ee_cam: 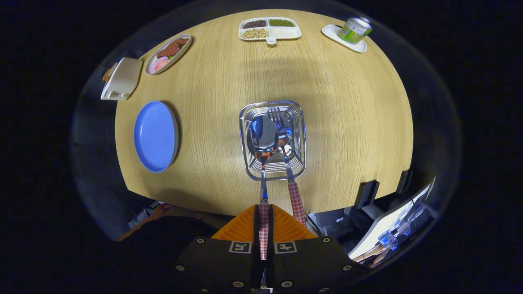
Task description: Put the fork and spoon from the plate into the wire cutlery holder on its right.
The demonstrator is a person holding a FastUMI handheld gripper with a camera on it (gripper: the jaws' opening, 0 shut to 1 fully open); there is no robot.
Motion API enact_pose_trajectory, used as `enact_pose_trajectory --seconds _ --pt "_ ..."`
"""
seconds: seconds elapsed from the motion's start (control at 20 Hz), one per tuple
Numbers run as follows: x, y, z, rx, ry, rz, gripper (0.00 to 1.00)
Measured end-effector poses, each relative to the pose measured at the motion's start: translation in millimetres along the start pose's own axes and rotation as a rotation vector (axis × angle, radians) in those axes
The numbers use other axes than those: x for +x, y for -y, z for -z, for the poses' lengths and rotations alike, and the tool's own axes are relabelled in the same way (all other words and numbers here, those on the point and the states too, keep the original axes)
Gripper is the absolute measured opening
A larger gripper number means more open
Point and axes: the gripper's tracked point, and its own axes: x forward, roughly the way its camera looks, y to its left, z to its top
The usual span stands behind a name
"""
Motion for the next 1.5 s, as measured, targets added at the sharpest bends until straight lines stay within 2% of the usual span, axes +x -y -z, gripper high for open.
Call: enact_pose_trajectory --seconds 0.3,0.5,0.8,1.05,1.25,1.3,1.5 --pt "2 -1 -7 0.041 -0.07 -0.042 0.06" --pt "0 -1 -13 0.058 -0.083 -0.051 0.1" --pt "-4 -4 -11 -0.018 -0.123 -0.047 0.09" --pt "-5 -5 -17 -0.024 -0.113 -0.038 0.1" --pt "-16 -6 -26 -0.045 -0.07 -0.036 0.15" --pt "-20 -6 -30 -0.04 -0.053 -0.04 0.2" --pt "-38 -10 -46 -0.025 0.042 -0.059 0.29"
